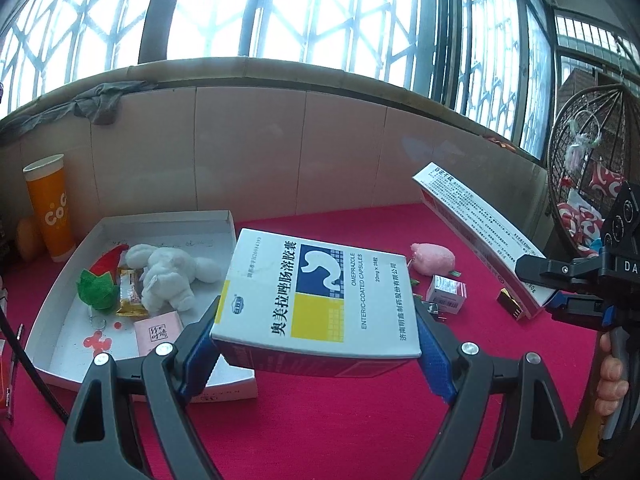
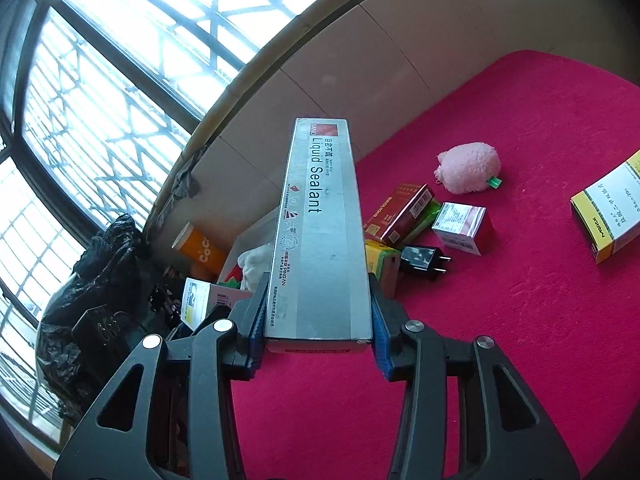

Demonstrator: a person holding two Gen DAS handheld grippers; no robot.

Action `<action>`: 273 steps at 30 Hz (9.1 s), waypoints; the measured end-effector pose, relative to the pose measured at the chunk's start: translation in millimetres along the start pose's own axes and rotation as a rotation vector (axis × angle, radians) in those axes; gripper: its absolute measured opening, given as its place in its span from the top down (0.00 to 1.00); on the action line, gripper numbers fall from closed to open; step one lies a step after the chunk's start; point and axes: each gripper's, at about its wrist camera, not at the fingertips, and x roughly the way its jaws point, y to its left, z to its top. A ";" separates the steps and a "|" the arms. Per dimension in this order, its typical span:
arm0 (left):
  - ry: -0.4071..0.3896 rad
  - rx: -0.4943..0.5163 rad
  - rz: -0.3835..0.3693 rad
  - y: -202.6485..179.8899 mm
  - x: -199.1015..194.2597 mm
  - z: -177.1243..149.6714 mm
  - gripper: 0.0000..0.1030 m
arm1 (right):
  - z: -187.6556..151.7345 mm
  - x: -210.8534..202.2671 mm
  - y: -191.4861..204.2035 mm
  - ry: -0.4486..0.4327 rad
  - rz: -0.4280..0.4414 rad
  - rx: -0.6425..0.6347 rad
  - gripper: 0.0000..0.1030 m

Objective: Organize objects
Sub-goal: 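Carry medicine box in left gripper and Liquid Sealant box in right gripper to tray, then open left gripper releasing medicine box while right gripper drops Liquid Sealant box in tray, then withdraw both grippers from tray toward remaining boxes on table, then approach blue-white box with left gripper while right gripper approaches yellow-white Merck box, then close left gripper on blue-white box while right gripper grasps Merck box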

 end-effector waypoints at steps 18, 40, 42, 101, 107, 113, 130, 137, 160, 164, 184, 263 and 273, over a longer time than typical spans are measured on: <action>-0.026 -0.086 0.048 39.2 -10.1 1.8 0.17 | -5.6 25.7 21.8 0.049 0.004 -0.056 0.59; -0.051 -0.213 0.142 100.7 -25.5 -6.2 0.17 | -10.6 78.5 74.0 0.145 0.064 -0.152 0.59; -0.052 -0.228 0.152 107.5 -26.5 -7.0 0.17 | -11.8 85.8 79.6 0.158 0.067 -0.162 0.59; -0.207 -0.417 0.184 218.1 -0.3 -5.9 0.00 | -25.2 231.3 128.5 0.217 -0.083 -0.255 0.20; -0.204 -0.445 0.149 220.9 0.7 -10.2 0.00 | -34.4 196.4 143.6 0.110 -0.103 -0.356 0.20; -0.193 -0.389 0.144 209.4 3.4 -10.0 0.00 | -43.4 161.0 156.2 -0.056 -0.198 -0.530 0.20; -0.156 -0.173 -0.138 146.1 9.7 -15.7 0.00 | -37.6 93.0 85.6 -0.148 -0.434 -0.520 0.20; -0.124 -0.173 -0.240 137.1 13.8 -18.7 0.00 | -21.1 66.0 53.7 -0.198 -0.535 -0.444 0.20; 0.154 0.148 -0.393 22.2 52.6 -17.4 0.00 | 20.3 -31.8 -66.5 -0.277 -0.732 -0.128 0.20; 0.241 0.150 -0.291 3.6 83.8 -13.3 0.00 | 25.7 -39.1 -90.3 -0.220 -0.758 -0.099 0.20; 0.364 0.103 -0.165 -2.4 123.9 -25.2 0.00 | 84.7 -7.1 -173.9 -0.095 -0.544 0.249 0.20; 0.323 0.099 0.058 -21.3 143.0 -22.3 0.65 | 85.8 47.8 -134.4 0.050 -0.892 -0.157 0.45; 0.178 0.131 -0.046 -19.3 109.5 -24.8 0.65 | 83.9 36.4 -127.8 -0.039 -0.881 -0.156 0.45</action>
